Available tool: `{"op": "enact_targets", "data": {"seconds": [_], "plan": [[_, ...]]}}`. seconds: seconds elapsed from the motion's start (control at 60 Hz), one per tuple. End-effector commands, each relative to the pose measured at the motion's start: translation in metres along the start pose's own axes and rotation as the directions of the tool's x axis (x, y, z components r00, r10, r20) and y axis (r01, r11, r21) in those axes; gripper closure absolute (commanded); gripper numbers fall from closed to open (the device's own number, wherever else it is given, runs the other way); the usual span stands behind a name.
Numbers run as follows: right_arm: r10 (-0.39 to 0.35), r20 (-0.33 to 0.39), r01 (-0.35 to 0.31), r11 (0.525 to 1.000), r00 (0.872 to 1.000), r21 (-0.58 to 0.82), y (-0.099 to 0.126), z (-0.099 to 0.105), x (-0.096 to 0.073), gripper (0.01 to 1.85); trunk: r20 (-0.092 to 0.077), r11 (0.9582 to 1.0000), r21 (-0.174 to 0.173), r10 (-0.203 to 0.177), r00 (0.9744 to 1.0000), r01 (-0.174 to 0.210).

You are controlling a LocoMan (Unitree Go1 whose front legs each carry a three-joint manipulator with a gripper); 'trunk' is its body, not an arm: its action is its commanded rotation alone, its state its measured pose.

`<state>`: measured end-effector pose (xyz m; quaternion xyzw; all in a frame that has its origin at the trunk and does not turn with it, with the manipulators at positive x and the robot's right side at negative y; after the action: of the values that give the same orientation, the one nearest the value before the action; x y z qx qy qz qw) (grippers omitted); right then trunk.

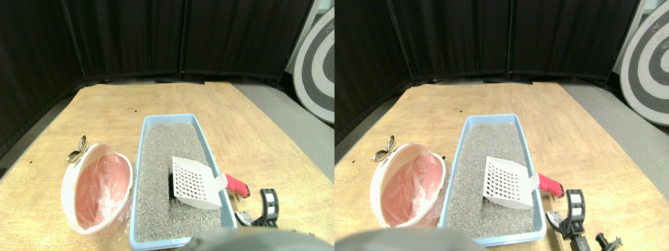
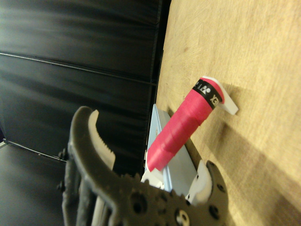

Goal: Scoop (unimanual)

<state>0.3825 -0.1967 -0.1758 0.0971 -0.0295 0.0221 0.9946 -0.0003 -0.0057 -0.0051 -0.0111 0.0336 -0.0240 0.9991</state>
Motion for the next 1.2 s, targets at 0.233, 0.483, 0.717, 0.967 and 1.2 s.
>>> {"op": "enact_targets", "data": {"seconds": [0.233, 0.483, 0.717, 0.967, 1.2], "plan": [[-0.019, 0.011, 0.018, 0.996, 1.000, 0.088, -0.004, -0.008, 0.019, 0.97, -0.005, 0.9994, -0.032, 0.010, 0.9999, -0.010], [-0.035, -0.003, 0.035, 0.994, 0.999, 0.106, -0.008, -0.020, 0.032, 0.95, -0.009, 0.9994, -0.034, 0.009, 0.9999, -0.009], [-0.057, -0.026, 0.059, 0.993, 0.998, 0.100, -0.010, -0.027, 0.038, 0.97, -0.010, 0.9994, -0.033, 0.001, 1.0000, -0.001], [-0.063, -0.032, 0.065, 0.996, 0.997, 0.067, -0.012, -0.028, 0.052, 0.96, -0.010, 0.9994, -0.034, -0.004, 0.9999, 0.003], [-0.071, -0.033, 0.073, 0.996, 0.997, 0.060, -0.014, -0.026, 0.064, 0.96, -0.011, 0.9995, -0.030, -0.013, 0.9999, 0.012]]}}
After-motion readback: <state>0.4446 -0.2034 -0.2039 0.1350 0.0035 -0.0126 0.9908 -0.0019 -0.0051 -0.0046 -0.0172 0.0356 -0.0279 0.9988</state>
